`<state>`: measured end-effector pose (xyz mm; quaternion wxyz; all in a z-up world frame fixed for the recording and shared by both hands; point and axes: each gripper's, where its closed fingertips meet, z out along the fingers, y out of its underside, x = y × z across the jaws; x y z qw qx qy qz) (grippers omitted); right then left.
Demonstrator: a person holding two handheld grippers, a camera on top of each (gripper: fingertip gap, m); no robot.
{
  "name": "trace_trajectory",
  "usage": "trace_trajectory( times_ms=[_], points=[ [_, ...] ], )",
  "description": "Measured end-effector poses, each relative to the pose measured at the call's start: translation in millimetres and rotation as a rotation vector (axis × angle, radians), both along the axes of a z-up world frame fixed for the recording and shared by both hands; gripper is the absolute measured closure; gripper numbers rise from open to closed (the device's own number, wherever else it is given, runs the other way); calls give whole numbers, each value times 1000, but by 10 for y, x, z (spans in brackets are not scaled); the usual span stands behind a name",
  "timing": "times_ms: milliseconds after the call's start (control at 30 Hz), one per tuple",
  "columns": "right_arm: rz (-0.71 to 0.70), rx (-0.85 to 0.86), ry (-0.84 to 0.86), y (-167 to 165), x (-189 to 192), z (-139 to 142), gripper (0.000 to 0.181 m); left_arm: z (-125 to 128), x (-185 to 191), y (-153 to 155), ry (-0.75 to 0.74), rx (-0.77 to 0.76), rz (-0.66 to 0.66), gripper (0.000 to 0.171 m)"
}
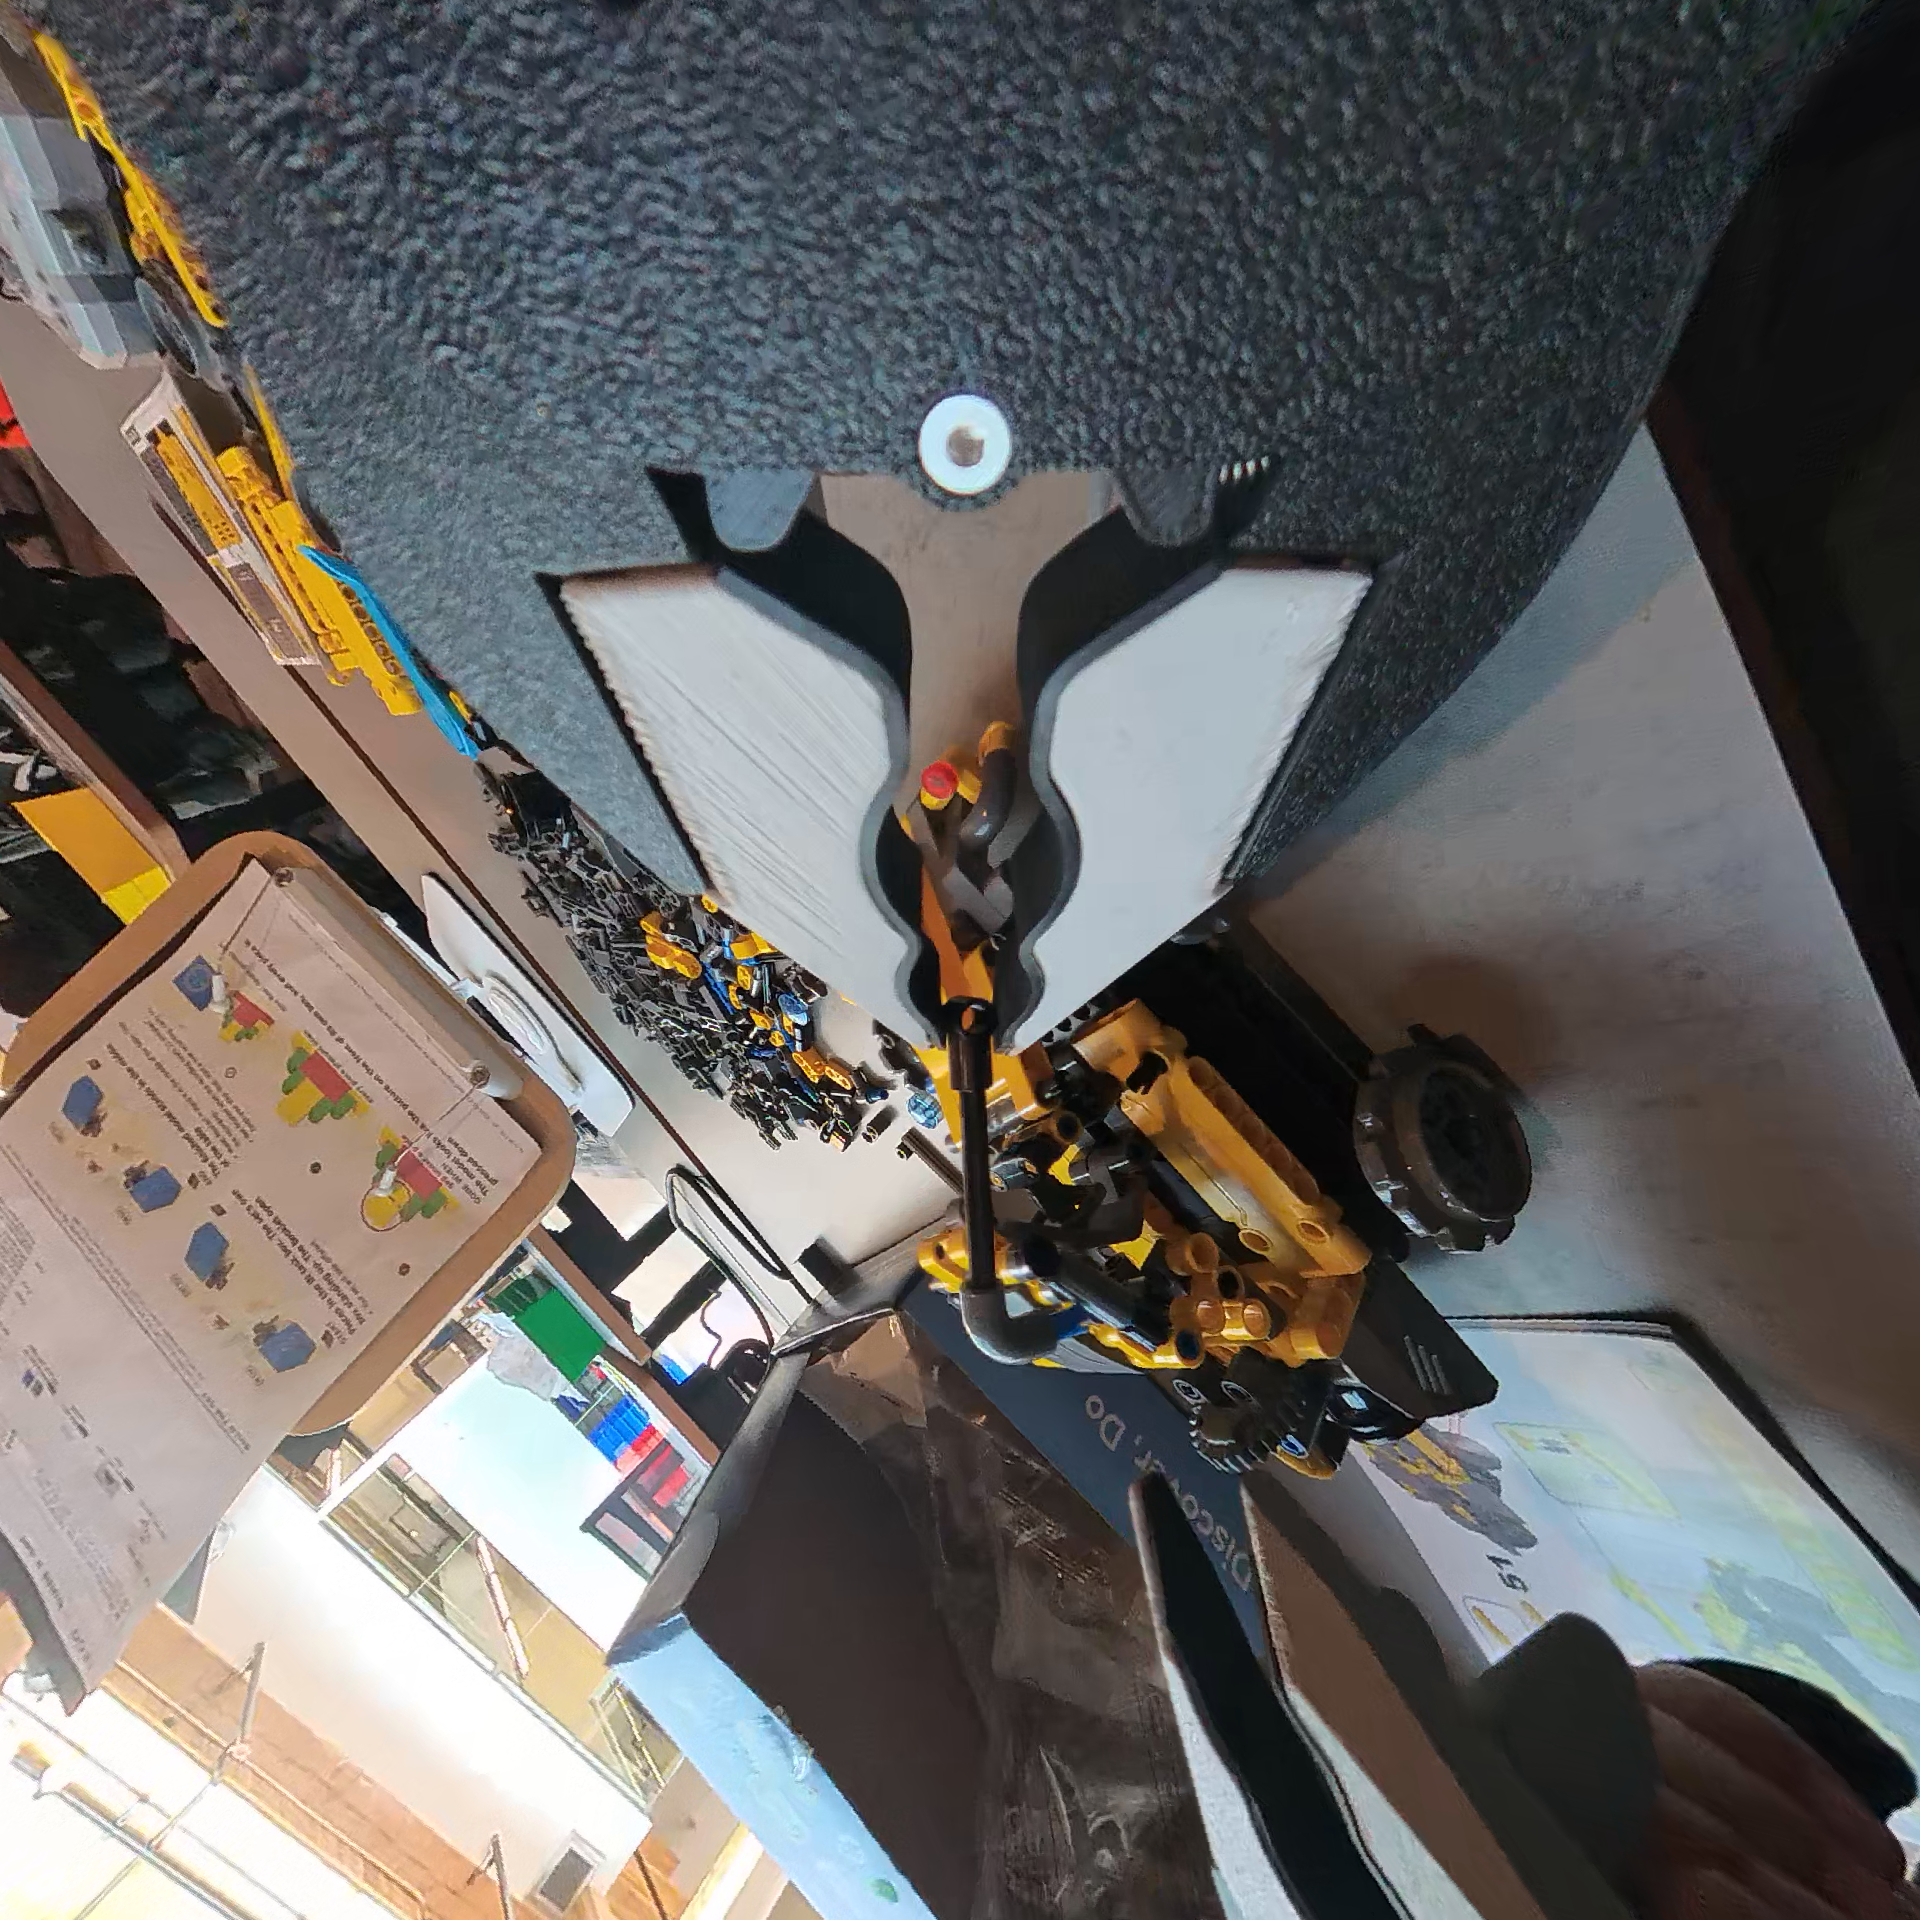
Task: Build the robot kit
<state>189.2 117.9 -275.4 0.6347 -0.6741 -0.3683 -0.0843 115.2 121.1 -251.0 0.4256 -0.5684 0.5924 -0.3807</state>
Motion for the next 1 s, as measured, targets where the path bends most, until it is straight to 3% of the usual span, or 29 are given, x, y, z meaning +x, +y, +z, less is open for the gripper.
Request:
trace_trajectory(
  times_ms=[1000],
  points=[
    [-15,-12,63,-25,162,52,174,-125,-28,23,18,-53,34,154]
  ],
)
